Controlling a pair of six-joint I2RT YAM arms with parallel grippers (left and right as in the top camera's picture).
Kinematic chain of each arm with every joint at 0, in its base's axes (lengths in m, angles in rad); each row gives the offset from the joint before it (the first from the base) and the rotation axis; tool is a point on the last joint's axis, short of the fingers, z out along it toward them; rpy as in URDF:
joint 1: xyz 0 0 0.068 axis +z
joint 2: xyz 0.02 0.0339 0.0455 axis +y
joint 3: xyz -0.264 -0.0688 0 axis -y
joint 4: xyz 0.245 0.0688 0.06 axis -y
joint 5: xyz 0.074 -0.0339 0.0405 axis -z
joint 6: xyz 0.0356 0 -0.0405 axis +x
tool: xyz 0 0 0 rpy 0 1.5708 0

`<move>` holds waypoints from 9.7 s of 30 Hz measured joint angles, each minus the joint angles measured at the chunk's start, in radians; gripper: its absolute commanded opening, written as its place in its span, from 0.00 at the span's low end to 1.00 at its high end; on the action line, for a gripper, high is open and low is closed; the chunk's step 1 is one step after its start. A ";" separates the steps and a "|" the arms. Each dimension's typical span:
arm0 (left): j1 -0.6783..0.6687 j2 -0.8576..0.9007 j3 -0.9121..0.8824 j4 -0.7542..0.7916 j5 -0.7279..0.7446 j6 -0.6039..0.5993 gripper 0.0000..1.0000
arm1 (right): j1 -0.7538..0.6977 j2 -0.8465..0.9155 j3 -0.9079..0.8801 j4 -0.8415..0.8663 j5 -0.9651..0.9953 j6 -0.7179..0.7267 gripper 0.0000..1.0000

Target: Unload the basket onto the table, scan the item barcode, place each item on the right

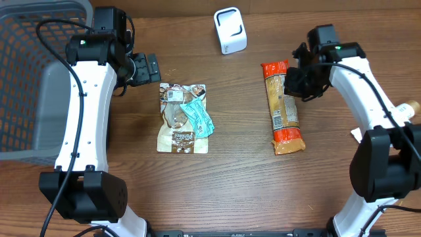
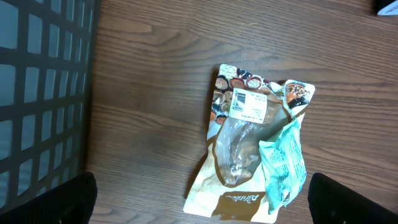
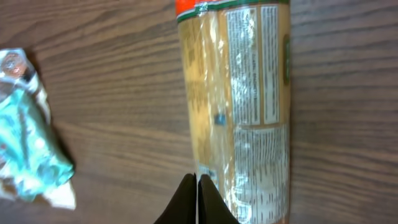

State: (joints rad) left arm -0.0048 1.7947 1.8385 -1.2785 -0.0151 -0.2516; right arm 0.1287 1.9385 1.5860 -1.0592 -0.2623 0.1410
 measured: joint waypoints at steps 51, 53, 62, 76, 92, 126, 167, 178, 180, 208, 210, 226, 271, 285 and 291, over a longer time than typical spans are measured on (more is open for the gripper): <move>0.000 0.000 0.000 0.000 0.000 0.000 1.00 | -0.161 0.056 -0.316 0.024 -0.244 -0.329 0.72; 0.000 0.000 0.000 0.000 0.000 0.000 1.00 | -0.162 0.043 -0.350 0.072 -0.275 -0.325 0.65; 0.000 0.000 0.000 0.000 0.000 0.000 1.00 | -0.171 0.011 -0.523 0.326 -0.420 -0.210 0.08; 0.000 0.000 0.000 0.000 0.000 0.000 1.00 | -0.174 0.024 -0.555 0.382 -0.611 -0.147 0.04; 0.000 0.000 0.000 0.000 0.000 0.000 1.00 | -0.166 -0.306 -0.504 0.163 -0.668 -0.131 0.04; 0.000 0.000 0.000 0.000 0.000 0.000 1.00 | 0.294 -0.212 -0.484 0.115 0.394 0.154 0.86; 0.000 0.000 0.000 0.000 0.000 0.000 1.00 | -0.144 0.095 -0.360 0.387 -0.384 -0.089 0.24; 0.000 0.000 0.000 0.000 0.000 0.000 1.00 | -0.146 0.133 -0.362 0.380 -0.540 -0.093 0.04; 0.000 0.000 0.000 0.000 0.000 0.000 1.00 | -0.148 0.135 -0.358 0.337 -0.576 -0.107 0.04; 0.000 0.000 0.000 0.000 0.000 0.000 1.00 | -0.145 -0.303 -0.062 -0.096 -0.483 -0.126 0.04; 0.000 0.000 0.000 0.000 0.000 0.000 1.00 | -0.082 -0.303 0.023 -0.087 -0.367 -0.090 0.04; 0.000 0.000 0.000 0.000 0.000 0.000 1.00 | 0.342 -0.013 0.203 0.638 0.609 -0.445 0.04; 0.000 0.000 0.000 0.000 0.000 0.000 1.00 | 0.388 0.396 0.200 1.300 0.614 -1.122 0.04; 0.000 0.000 0.000 0.000 0.000 0.000 1.00 | 0.393 0.396 0.200 1.295 0.614 -1.130 0.04; 0.000 0.000 0.000 0.000 0.000 0.000 1.00 | 0.402 0.368 0.200 1.120 0.608 -1.067 0.04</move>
State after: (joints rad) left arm -0.0048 1.7947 1.8385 -1.2781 -0.0154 -0.2516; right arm 0.5308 2.3066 1.7855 0.0605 0.3454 -0.9257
